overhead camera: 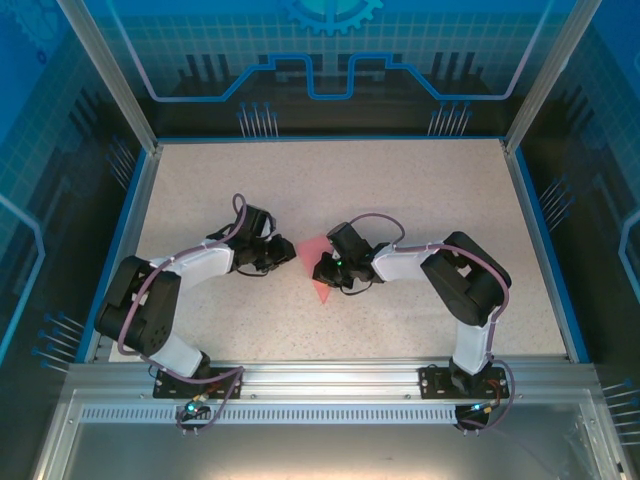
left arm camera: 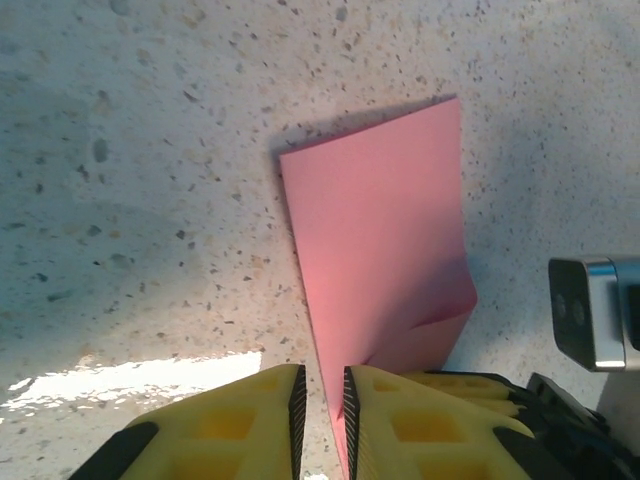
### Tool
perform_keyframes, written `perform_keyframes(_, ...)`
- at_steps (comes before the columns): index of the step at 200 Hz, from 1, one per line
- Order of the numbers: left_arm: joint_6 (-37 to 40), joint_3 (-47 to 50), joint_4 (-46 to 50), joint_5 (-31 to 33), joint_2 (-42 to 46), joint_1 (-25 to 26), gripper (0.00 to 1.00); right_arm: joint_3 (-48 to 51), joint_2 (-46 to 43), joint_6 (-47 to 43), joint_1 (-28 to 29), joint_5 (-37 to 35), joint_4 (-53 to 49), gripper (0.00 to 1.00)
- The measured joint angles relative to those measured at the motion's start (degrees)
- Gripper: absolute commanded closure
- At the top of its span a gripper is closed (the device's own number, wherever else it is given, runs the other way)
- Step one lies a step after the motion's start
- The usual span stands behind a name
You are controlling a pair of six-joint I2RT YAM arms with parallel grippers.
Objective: Fold a paper plane with a square sheet of paper (pick it up from the middle)
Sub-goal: Third fold the triangle at the center of the table.
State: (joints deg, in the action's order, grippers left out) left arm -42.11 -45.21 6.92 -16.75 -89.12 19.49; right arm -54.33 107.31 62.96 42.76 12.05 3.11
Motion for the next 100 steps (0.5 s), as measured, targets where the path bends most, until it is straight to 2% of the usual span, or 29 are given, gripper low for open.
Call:
perform_keyframes(25,0.0,0.1,-0.4,-1.4,0.0,0.5,0.79,0.0,0.0,0.0,0.0,0.0,0.1,1.0)
perform_keyframes(100,0.0,0.4,-3.0,-5.7,-0.5,4.9,0.89,0.2,0.0,0.2,0.0,0.0,0.5,1.0)
